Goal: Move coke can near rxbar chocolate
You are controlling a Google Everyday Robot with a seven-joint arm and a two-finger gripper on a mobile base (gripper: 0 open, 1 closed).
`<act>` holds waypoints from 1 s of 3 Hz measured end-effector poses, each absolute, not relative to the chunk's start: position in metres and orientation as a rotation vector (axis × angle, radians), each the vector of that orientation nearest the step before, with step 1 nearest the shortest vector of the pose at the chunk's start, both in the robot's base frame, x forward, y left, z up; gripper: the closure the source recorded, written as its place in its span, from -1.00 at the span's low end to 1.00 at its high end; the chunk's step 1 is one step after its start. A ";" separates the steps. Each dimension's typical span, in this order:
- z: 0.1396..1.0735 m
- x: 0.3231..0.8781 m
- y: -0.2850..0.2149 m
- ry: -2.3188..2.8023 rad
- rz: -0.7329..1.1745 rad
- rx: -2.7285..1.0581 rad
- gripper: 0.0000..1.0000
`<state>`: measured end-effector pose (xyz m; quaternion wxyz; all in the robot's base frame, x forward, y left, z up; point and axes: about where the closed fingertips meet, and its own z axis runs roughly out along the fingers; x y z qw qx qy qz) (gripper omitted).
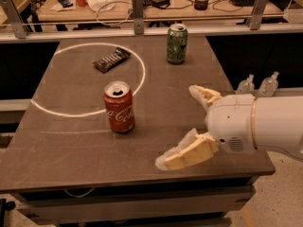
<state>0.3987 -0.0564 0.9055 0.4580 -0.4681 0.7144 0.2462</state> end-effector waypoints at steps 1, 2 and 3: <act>0.897 0.419 -0.035 1.744 0.590 -1.179 -1.00; 0.894 0.447 0.005 1.763 0.608 -1.140 -1.00; 0.895 0.448 0.007 1.763 0.610 -1.141 -1.00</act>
Offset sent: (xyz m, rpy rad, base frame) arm 0.0609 0.0676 -0.0150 0.0253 0.0131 -0.0601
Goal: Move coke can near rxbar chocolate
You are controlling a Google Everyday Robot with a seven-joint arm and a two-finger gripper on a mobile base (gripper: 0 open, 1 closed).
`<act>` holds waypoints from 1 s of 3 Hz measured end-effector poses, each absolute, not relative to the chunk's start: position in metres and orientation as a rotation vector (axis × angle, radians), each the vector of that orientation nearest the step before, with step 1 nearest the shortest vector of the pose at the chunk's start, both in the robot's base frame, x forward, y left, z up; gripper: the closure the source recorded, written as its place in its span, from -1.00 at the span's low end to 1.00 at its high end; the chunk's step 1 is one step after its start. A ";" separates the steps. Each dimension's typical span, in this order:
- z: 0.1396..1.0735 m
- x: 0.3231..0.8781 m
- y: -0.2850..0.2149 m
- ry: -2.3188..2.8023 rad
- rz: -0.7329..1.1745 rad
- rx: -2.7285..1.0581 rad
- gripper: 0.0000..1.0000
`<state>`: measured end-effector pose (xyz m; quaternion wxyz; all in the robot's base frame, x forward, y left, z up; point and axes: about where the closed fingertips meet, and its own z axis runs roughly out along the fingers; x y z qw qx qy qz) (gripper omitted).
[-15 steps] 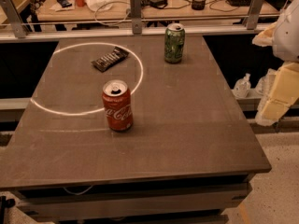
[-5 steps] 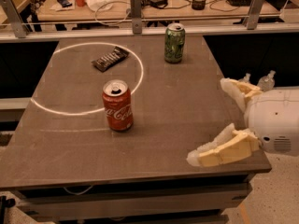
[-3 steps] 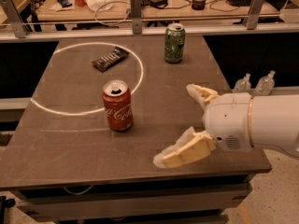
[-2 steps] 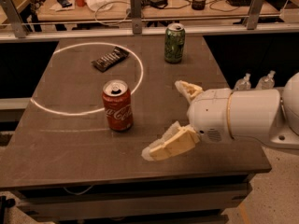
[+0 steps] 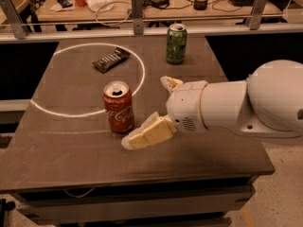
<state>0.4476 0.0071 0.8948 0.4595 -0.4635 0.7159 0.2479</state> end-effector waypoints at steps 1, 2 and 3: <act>0.900 0.445 0.008 1.757 0.594 -1.119 -1.00; 0.902 0.450 0.013 1.757 0.578 -1.098 -1.00; 0.898 0.459 0.023 1.762 0.579 -1.092 -1.00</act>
Offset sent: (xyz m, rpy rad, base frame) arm 0.0117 0.0084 0.0068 0.0191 -0.0272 -0.0772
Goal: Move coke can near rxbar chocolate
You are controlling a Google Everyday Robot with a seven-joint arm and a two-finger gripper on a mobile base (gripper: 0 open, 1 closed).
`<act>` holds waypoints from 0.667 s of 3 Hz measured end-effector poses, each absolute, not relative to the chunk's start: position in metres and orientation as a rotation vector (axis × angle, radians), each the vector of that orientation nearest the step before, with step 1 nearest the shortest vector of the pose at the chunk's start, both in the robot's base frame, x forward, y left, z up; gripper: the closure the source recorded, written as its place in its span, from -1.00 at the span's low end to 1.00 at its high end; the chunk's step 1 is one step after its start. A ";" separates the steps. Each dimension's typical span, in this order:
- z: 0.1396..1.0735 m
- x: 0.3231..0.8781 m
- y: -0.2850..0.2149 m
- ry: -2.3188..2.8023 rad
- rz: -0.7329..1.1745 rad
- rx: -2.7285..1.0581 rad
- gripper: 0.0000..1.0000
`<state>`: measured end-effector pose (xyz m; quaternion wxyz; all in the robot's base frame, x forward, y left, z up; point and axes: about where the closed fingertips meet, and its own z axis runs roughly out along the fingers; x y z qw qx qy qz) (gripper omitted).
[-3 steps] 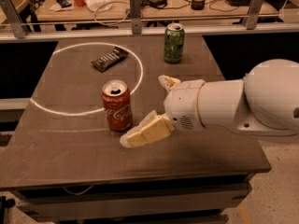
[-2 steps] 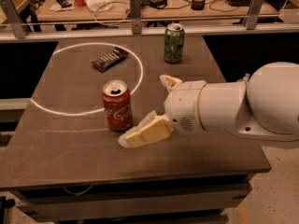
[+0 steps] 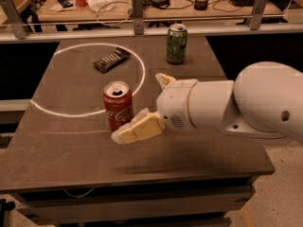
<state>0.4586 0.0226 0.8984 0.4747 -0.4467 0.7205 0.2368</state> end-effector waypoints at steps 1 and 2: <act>0.890 0.470 0.033 1.760 0.592 -1.101 -1.00; 0.884 0.480 0.046 1.751 0.612 -1.120 -1.00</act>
Offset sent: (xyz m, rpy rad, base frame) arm 0.0354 0.0369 -0.0259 0.0179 0.0264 0.0609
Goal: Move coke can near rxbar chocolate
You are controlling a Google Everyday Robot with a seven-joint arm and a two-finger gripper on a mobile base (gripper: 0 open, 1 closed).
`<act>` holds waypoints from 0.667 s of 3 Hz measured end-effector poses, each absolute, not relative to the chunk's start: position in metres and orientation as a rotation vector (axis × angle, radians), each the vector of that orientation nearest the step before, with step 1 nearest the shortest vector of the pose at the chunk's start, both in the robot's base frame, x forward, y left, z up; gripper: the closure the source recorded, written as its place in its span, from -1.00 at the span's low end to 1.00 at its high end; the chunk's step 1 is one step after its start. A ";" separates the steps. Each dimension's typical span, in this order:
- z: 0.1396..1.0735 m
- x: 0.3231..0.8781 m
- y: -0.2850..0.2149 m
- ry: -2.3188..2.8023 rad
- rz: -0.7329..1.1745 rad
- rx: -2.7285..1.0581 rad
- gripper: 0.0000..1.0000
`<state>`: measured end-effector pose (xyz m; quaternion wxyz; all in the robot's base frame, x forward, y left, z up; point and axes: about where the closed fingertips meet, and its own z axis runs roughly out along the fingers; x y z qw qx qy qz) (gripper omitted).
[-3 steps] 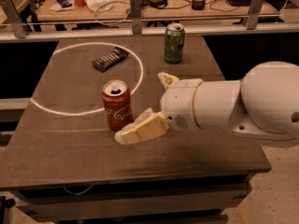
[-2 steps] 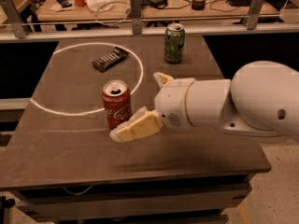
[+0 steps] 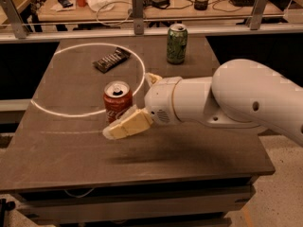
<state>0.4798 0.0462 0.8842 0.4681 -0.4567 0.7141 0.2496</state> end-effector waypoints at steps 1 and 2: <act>0.879 0.484 0.061 1.737 0.643 -1.144 -1.00; 0.875 0.483 0.072 1.725 0.669 -1.167 -0.67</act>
Offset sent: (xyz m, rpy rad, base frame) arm 0.0048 0.0366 -0.0197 0.0275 0.0282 0.0951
